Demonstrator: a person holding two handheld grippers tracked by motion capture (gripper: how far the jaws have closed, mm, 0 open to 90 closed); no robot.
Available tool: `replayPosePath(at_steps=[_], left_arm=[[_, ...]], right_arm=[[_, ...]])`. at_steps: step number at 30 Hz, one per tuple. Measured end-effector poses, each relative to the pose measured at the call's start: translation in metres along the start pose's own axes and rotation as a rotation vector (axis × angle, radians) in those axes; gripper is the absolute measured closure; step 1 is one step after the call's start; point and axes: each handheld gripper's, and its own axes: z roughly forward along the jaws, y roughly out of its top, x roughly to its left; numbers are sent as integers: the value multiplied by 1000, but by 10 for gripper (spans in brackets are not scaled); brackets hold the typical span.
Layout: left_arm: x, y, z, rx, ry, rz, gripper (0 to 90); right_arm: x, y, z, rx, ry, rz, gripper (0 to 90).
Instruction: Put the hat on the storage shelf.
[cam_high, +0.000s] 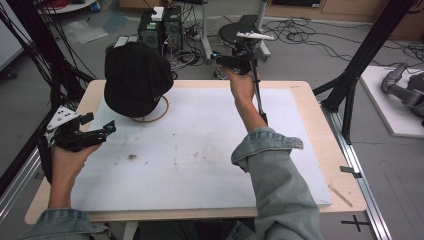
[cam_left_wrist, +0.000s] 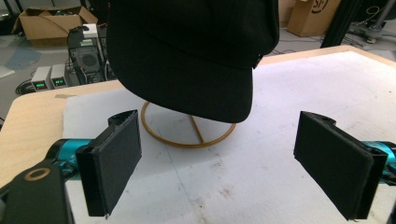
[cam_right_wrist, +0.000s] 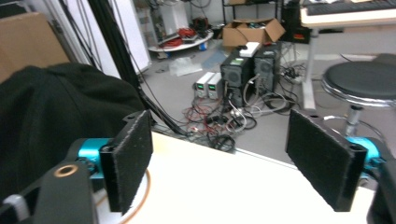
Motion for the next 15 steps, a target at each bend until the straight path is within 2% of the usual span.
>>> replayPosePath(at_steps=[1, 4, 5, 6, 7, 8, 10, 15], left_arm=[[0, 0, 1, 3, -1, 3, 152], [0, -1, 3, 6, 0, 2, 152], [0, -1, 3, 10, 2, 1, 152], [0, -2, 4, 14, 4, 2, 152], [0, -2, 4, 14, 4, 2, 152], [0, -2, 5, 14, 2, 4, 153], [-1, -2, 6, 14, 2, 1, 152], [-3, -2, 9, 20, -3, 7, 152]], right_arm=[[-2, 0, -4, 19, -10, 2, 184], [-7, -9, -21, -19, -39, -16, 169], [-9, -10, -24, 20, -51, -14, 151], [-10, -14, -31, 18, -72, -21, 151], [-11, -19, -37, -18, -74, -28, 151], [-13, -23, -43, -25, -81, -34, 152], [-17, -32, -54, -26, -100, -43, 151], [-31, -52, -84, -36, -131, -32, 151]])
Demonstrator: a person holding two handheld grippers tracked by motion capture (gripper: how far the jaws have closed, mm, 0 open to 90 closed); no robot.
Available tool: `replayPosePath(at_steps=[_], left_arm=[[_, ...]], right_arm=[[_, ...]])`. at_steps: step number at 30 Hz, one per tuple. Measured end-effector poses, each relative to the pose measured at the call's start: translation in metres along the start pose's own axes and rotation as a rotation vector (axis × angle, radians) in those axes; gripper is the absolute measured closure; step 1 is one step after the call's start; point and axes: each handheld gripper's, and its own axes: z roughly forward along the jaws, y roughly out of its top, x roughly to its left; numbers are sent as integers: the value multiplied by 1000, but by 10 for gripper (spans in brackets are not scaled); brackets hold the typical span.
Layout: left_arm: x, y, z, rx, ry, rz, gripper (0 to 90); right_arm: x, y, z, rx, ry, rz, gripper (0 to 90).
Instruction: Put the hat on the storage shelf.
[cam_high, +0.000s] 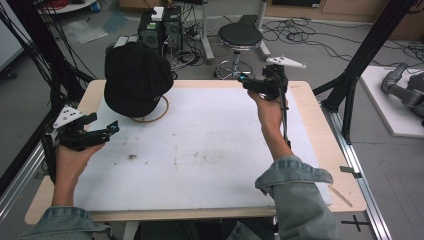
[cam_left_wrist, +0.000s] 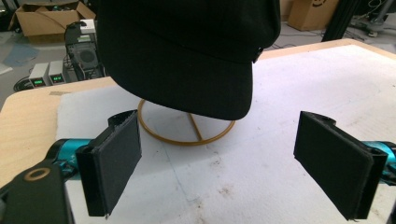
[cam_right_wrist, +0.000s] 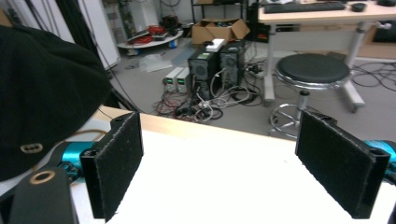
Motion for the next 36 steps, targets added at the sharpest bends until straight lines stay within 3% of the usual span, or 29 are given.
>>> replayPosePath(at_steps=[3, 6, 11, 20, 22, 26, 27, 29, 36], left_arm=[[-2, -1, 1, 11, -1, 7, 152], [0, -4, 1, 15, 7, -1, 152], [1, -5, -2, 8, 17, -4, 152], [1, -6, -1, 16, 17, 0, 153], [0, -7, -1, 13, 16, 1, 153], [0, -7, 0, 15, 16, 3, 152], [0, -7, 1, 15, 14, 5, 152], [0, -8, 1, 18, 13, 5, 152], [1, -9, 1, 19, 16, 5, 152]], right_arm=[[-8, -11, -18, -7, -47, -22, 151], [-14, -25, -33, -17, -75, -10, 151], [-23, -46, -54, -43, -97, 14, 150], [-44, -76, -83, -91, -92, 70, 130], [-48, -83, -87, -98, -85, 83, 127], [-54, -88, -90, -41, -79, 107, 119], [-54, -89, -91, -43, -84, 108, 119], [-53, -94, -95, -96, -92, 90, 120], [-60, -120, -96, -69, -95, 109, 120]])
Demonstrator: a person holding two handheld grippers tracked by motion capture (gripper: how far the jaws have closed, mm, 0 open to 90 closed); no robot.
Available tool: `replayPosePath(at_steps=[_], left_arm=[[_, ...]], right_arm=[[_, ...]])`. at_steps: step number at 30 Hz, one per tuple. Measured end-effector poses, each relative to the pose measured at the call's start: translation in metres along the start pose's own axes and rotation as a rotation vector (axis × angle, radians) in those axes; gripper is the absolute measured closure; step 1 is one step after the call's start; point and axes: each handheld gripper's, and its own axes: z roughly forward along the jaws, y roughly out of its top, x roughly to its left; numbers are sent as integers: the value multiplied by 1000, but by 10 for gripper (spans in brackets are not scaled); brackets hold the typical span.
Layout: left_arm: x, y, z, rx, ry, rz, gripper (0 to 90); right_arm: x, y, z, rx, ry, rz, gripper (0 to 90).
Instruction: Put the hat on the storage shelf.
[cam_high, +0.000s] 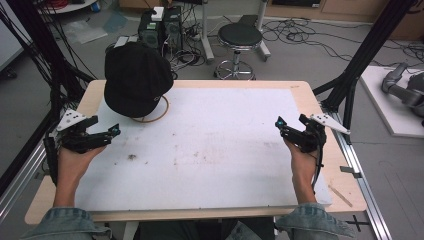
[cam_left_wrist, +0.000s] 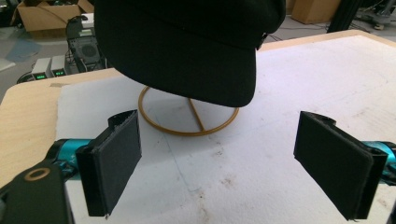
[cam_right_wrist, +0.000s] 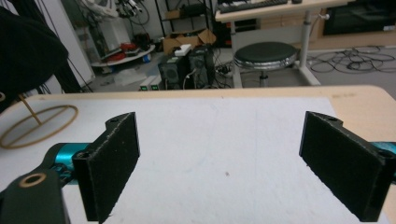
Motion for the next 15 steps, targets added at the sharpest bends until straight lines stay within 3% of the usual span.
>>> replayPosePath(at_steps=[4, 10, 15], left_arm=[[0, -2, 1, 0, 12, 0, 152], [-1, -8, 6, 16, 31, 10, 152], [-1, -14, 8, 32, 29, 10, 152]], right_arm=[[-4, -13, -4, -12, -7, 4, 120], [-5, -30, -6, -26, 2, -31, 120], [-6, -38, -3, 0, 18, -32, 120]])
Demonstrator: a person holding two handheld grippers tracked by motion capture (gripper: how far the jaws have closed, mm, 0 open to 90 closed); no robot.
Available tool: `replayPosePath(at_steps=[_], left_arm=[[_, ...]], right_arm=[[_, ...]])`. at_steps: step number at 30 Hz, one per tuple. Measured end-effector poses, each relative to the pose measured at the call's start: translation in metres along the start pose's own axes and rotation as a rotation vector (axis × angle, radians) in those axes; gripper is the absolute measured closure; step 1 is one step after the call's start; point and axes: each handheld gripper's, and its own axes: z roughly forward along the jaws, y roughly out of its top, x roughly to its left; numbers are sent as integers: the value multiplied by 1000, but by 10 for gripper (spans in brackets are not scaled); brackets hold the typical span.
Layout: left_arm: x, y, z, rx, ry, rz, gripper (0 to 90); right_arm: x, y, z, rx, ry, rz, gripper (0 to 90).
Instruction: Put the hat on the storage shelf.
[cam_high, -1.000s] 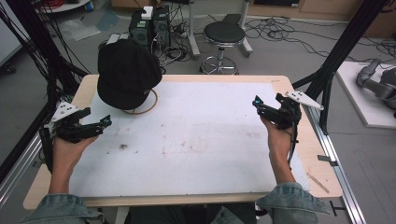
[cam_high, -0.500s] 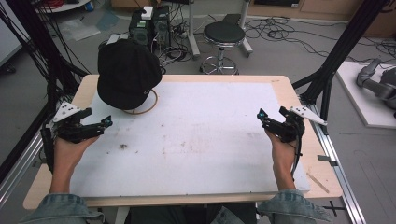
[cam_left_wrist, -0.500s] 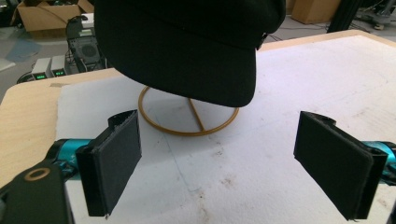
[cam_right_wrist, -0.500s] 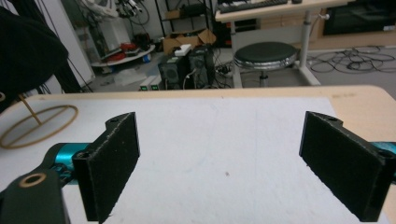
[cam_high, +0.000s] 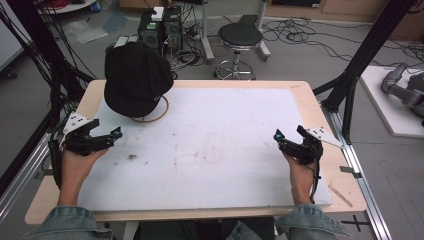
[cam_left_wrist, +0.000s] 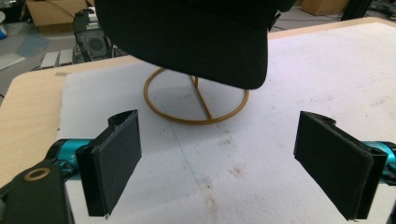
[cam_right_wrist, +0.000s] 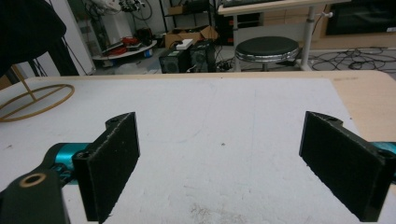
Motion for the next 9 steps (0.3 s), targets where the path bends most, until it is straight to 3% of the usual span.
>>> replayPosePath(at_steps=[9], left_arm=[[-1, -2, 1, 1, -8, 1, 152]], right_arm=[[5, -4, 4, 27, 2, -29, 120]])
